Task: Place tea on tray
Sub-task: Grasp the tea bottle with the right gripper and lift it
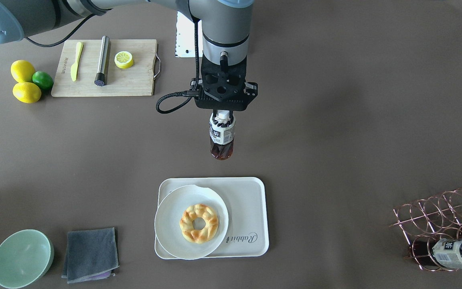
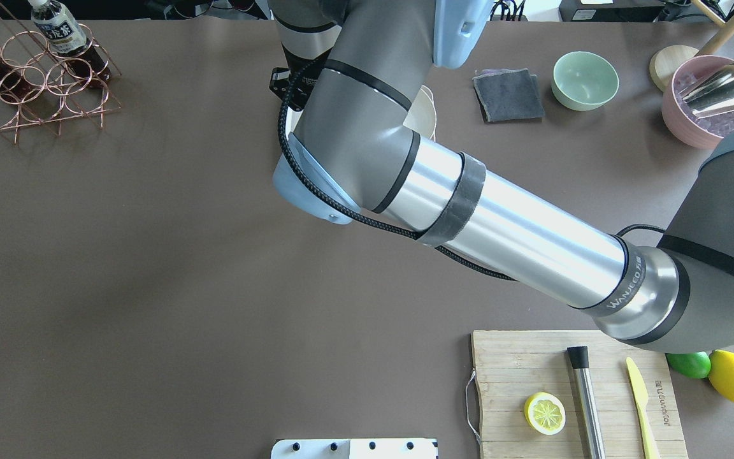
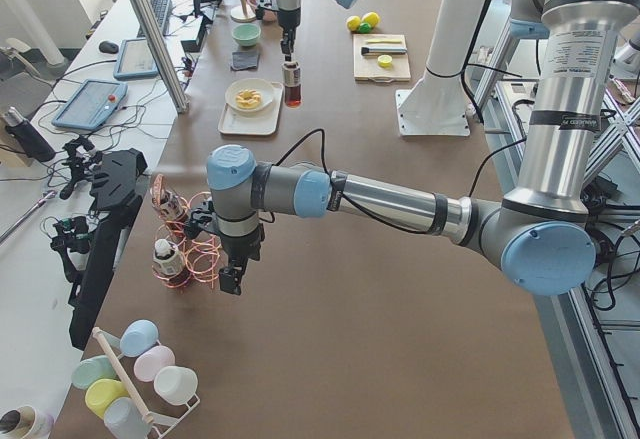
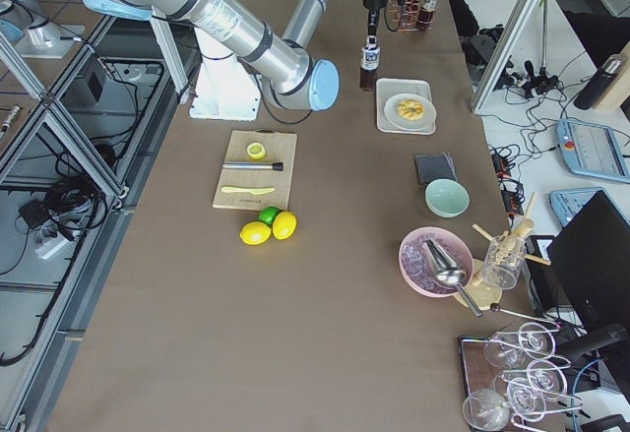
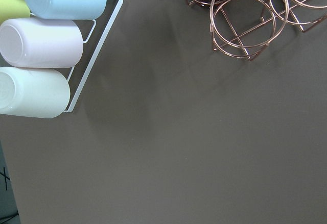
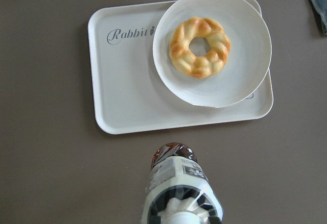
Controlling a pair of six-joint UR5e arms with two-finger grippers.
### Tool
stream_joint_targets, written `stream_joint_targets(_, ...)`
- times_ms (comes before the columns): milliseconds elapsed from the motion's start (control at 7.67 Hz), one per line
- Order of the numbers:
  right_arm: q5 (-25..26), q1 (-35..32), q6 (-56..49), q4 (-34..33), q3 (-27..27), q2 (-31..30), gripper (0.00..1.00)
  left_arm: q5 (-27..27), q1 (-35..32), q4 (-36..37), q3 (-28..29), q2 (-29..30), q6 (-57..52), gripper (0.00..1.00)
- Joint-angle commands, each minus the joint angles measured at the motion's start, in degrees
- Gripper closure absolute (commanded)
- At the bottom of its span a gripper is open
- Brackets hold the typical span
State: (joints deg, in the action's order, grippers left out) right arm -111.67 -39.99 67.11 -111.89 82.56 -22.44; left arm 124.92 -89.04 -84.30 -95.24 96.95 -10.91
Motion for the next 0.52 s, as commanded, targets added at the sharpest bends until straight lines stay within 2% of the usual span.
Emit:
stream_joint_targets(0, -0.7, -2.8, -2.8, 5.0, -11.6, 7.0, 1.0, 0.0, -1.8, 0.3, 0.1, 0.6, 0.0, 0.03)
stream_joint_targets(130, -1.8, -3.7, -4.1, 5.7, -15.3, 9.5, 1.0, 0.1, -3.3, 0.3, 0.1, 0.6, 0.0, 0.03)
stream_joint_targets(391, -2.4, -5.3, -8.0, 11.2, -25.3, 13.5, 1.0, -0.1, -4.4, 0.4, 0.2, 0.5, 0.3, 0.03)
